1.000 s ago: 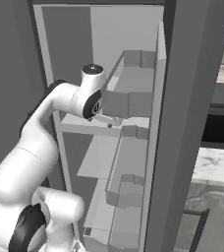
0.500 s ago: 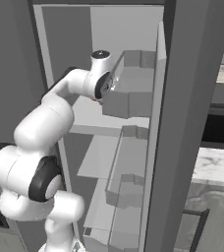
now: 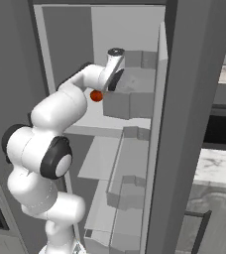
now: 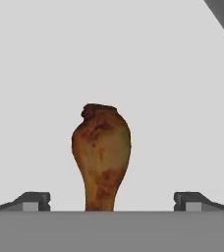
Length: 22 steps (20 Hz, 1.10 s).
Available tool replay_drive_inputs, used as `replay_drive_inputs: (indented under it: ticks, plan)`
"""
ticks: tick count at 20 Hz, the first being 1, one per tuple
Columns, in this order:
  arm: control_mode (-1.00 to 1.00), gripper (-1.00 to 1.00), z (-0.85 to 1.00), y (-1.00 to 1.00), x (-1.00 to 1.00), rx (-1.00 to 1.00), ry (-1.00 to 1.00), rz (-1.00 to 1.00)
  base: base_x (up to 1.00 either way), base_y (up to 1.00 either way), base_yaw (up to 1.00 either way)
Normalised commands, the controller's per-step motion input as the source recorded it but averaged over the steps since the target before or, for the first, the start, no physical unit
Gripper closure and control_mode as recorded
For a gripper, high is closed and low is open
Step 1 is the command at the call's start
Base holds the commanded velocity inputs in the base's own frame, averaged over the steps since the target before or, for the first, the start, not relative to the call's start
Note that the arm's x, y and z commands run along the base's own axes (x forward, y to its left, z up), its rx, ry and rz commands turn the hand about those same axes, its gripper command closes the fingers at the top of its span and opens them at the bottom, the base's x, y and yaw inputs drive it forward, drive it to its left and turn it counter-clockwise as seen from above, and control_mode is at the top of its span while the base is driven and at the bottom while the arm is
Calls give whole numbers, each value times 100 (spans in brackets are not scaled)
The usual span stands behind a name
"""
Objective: Open the fridge, remove the pear, tomato, and chicken drumstick, and place them on any counter.
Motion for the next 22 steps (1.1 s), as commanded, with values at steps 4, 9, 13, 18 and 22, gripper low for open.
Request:
replay_drive_inputs:
  ticks: [4,9,13,18,22]
  plan:
    - [-100,-100,-29,2,27,0,0,0,0,0,0]
    - [-100,-100,-31,5,28,0,0,0,0,0,0]
    - [-100,100,-27,3,23,0,0,0,0,0,0]
    - [-100,100,-13,7,-1,0,-2,0,0,0,0]
    - [-100,100,3,33,-23,0,-7,0,0,0,0]
